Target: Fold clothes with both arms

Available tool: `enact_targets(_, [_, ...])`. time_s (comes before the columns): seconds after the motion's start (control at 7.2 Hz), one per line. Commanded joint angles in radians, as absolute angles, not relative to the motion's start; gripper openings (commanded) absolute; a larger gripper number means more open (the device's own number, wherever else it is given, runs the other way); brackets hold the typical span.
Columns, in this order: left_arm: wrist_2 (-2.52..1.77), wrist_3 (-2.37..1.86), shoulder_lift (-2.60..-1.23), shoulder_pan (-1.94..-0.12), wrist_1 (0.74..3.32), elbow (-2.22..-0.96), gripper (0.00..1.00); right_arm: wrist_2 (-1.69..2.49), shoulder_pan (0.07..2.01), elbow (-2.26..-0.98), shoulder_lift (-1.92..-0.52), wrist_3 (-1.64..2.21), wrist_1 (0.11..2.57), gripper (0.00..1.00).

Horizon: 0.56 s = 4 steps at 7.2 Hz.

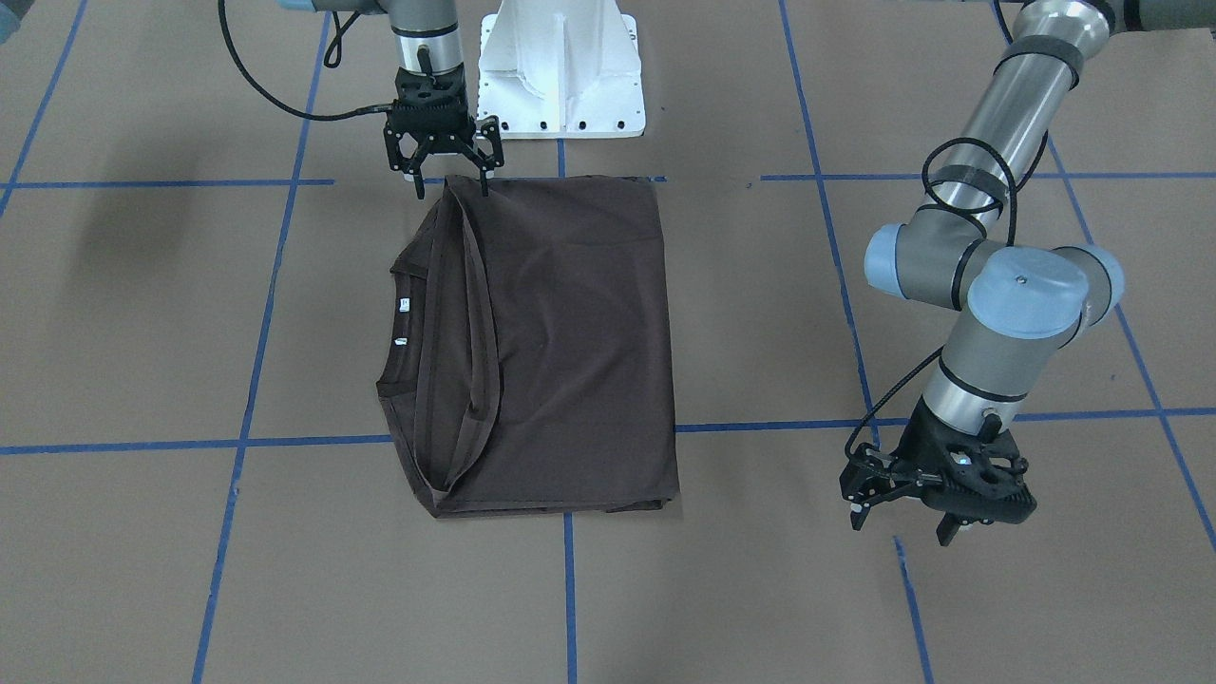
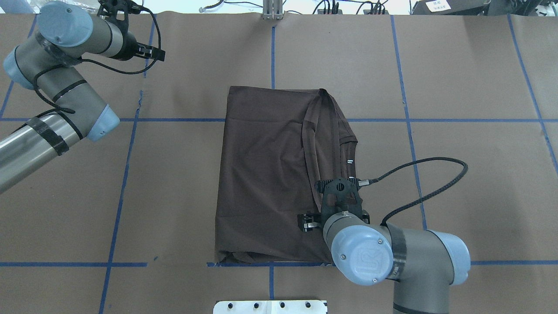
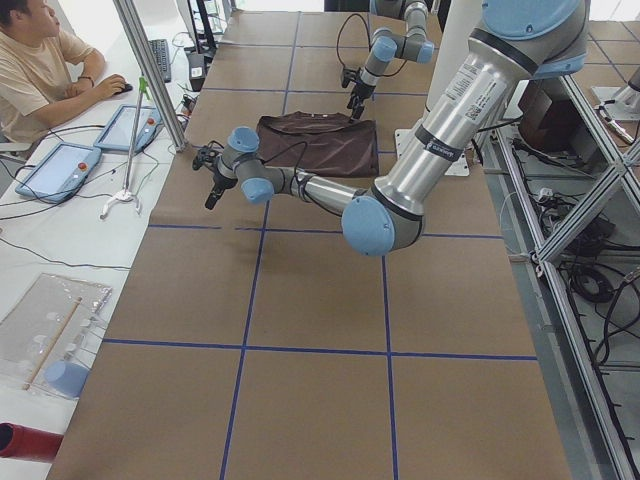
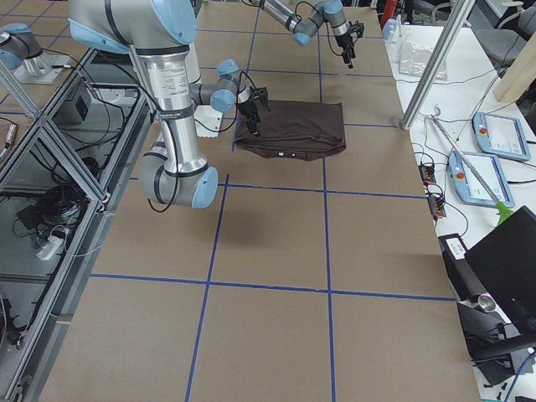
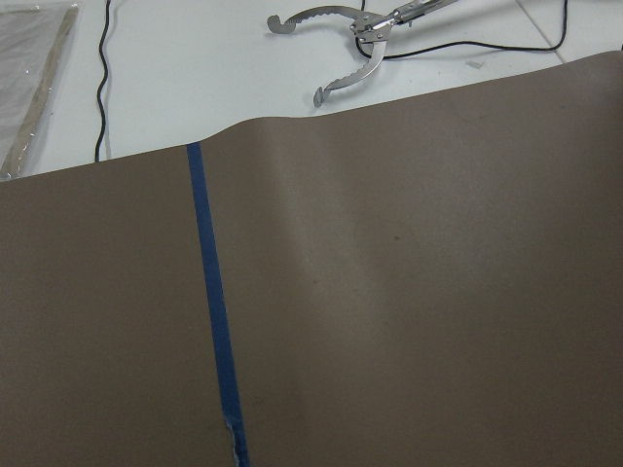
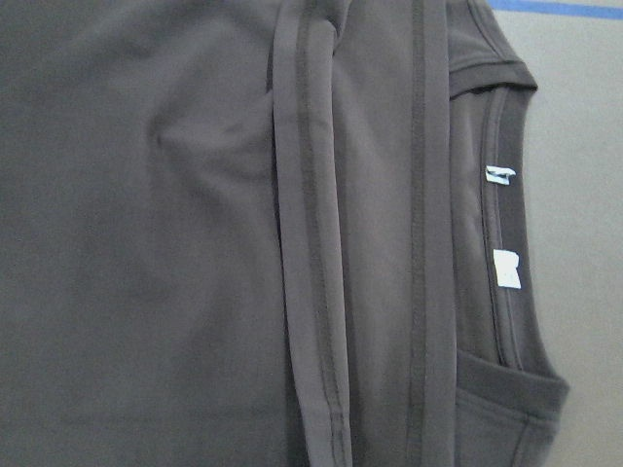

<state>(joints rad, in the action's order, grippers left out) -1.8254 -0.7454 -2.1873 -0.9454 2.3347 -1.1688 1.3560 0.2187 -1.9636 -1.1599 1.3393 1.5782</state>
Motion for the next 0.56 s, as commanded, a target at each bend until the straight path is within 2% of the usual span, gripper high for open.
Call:
enact_targets(0.0, [-1.825, -0.746, -2.187, -0.945, 2.335, -1.169, 1.0, 1.394, 0.261, -1.908, -1.121, 1.281, 1.586, 0.59])
enact_targets(0.14, [-1.825, -0.746, -2.186, -0.945, 2.335, -1.169, 1.0, 1.422, 0.252, -1.904, -1.123, 1.278, 1.588, 0.25])
enact_targets(0.42, [-1.825, -0.746, -2.186, -0.945, 2.335, -1.167, 1.0, 1.454, 0.22, -1.901, -1.126, 1.276, 1.586, 0.19])
